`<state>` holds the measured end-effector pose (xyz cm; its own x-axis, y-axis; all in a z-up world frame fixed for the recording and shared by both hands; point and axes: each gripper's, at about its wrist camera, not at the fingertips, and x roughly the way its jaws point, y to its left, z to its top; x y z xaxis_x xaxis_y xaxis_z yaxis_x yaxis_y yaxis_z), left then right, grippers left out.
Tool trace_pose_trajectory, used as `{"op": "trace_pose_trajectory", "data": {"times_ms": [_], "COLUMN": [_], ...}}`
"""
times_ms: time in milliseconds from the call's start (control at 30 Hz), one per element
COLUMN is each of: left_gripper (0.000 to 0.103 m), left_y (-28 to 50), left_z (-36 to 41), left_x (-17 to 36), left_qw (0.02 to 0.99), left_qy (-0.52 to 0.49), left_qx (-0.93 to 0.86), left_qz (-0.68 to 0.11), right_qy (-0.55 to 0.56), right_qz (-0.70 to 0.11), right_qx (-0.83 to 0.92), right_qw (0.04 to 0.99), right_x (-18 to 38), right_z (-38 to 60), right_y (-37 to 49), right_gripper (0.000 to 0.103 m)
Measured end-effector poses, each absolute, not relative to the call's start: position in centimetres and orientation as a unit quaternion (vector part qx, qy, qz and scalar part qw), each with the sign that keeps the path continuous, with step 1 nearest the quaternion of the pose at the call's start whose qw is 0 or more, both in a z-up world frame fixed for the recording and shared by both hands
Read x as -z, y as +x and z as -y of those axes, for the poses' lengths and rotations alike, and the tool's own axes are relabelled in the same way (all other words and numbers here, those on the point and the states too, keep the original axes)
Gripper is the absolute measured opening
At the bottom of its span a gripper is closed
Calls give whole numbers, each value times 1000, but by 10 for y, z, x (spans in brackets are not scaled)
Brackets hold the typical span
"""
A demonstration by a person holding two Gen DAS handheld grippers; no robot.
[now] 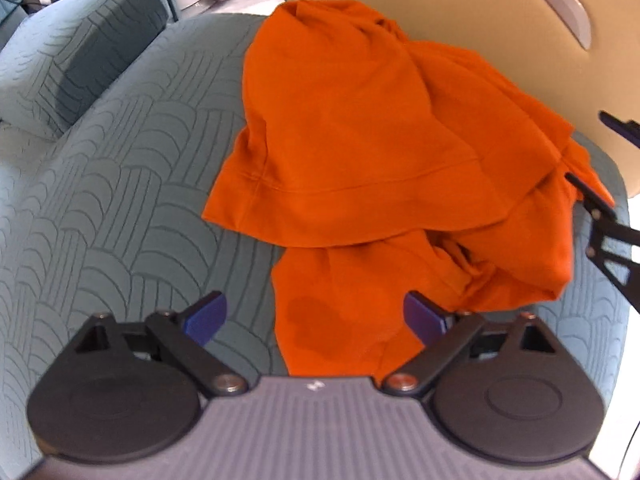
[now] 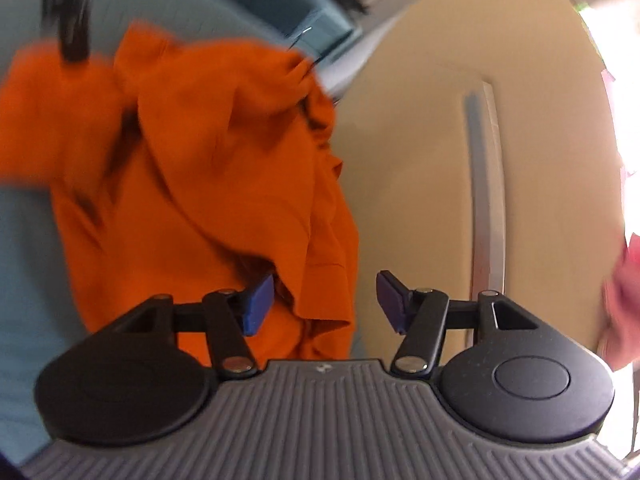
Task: Fold clothes
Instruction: 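Reach both grippers to the crumpled orange T-shirt and grasp its edges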
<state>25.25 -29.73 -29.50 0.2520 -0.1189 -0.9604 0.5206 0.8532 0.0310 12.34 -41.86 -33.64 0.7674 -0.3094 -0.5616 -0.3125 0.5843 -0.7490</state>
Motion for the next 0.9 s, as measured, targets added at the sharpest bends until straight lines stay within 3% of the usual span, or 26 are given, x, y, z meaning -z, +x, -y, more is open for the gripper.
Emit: {"op": "trace_pose_trajectory", "data": {"times_ms": [67, 100, 133, 200, 333, 533, 700, 900], "left_gripper": [96, 97, 97, 97, 97, 98, 98, 97], "left_y": [251, 250, 249, 246, 246, 241, 226, 215], "left_z": [296, 296, 294, 292, 285, 283, 280, 279], "left_x": [298, 298, 299, 298, 287, 268, 240, 208], "left_qw": [773, 773, 774, 775, 781, 796, 832, 874], "left_qy": [172, 169, 164, 153, 91, 78, 102, 146], "left_qx": [209, 211, 213, 215, 235, 226, 197, 177], "left_qz": [-573, -573, -574, -574, -572, -556, -508, -429], "right_qy": [-481, -492, -495, -468, -349, -218, -180, -177], "right_qz": [-329, -324, -320, -315, -290, -205, -131, -100], "right_qx": [-22, -35, -42, -45, -33, -30, -42, -61], "right_qw": [812, 807, 807, 824, 890, 954, 974, 977], "right_x": [347, 350, 350, 341, 293, 193, 121, 65], "right_z": [418, 417, 416, 415, 418, 406, 375, 347], "right_y": [129, 132, 134, 140, 147, 130, 92, 45], "right_gripper": [58, 43, 20, 5, 5, 5, 5, 5]}}
